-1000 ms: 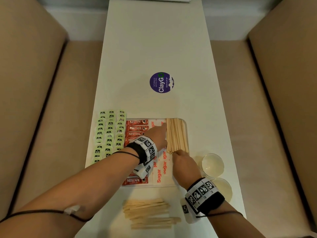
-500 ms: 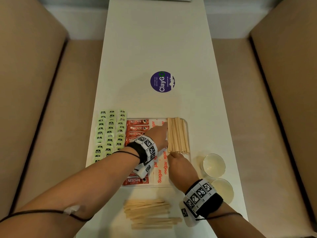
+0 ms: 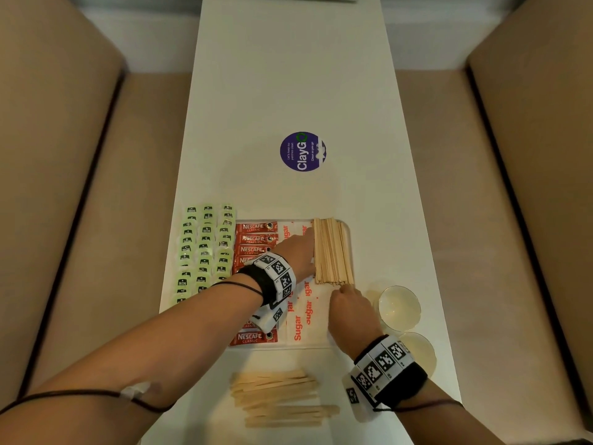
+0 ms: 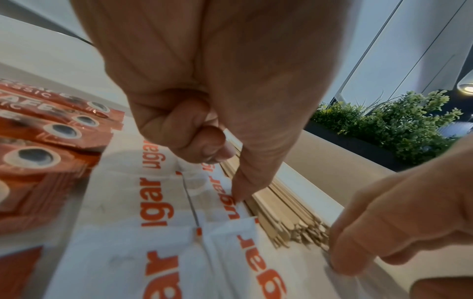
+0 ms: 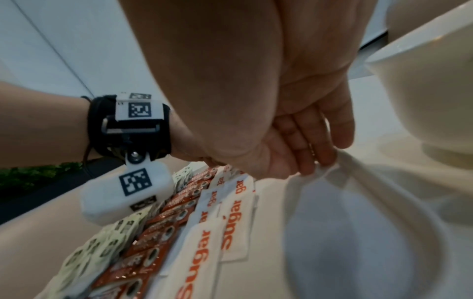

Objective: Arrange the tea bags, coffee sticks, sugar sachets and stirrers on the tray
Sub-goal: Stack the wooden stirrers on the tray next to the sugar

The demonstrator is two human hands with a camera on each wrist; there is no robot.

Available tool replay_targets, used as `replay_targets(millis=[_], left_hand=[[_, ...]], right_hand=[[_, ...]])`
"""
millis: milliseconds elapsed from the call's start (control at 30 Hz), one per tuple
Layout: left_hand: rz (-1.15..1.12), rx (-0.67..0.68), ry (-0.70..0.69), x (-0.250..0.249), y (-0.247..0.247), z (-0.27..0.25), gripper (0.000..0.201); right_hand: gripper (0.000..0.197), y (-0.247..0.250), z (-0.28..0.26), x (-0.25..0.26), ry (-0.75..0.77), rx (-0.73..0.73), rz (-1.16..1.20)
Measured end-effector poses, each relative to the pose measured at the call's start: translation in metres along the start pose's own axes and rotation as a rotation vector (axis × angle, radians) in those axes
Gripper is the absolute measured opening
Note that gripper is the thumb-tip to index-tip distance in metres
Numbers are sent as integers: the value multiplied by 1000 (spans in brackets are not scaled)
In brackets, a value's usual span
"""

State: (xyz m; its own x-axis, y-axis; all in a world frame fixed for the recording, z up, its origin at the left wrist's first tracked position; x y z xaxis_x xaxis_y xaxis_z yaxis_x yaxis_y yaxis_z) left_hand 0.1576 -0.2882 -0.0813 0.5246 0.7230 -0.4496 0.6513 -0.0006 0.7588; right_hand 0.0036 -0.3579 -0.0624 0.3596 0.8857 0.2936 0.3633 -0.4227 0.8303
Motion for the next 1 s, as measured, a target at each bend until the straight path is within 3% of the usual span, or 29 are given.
replay_targets(millis=[333, 1000], left_hand=[[15, -5, -11, 0, -1, 1, 63], [26, 5, 4, -5, -2, 2, 63]], right_hand=[[28, -8, -2, -1, 38, 26, -55], [22, 0, 4, 1, 110, -20, 57]])
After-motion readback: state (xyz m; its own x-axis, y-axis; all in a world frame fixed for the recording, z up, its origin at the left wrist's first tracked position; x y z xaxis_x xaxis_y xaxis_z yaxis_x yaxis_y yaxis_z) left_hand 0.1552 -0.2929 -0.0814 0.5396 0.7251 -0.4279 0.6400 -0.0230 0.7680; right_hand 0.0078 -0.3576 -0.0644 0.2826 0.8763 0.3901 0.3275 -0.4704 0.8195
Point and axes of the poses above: each hand's wrist, its own z-axis towards the middle knuckle, its own y-axis out of the back of the hand, x = y × z, the point moved 4 cm from there along z, towards the middle knuckle, and after that the axes turned 6 degrees about z, right-handed, at the moved point
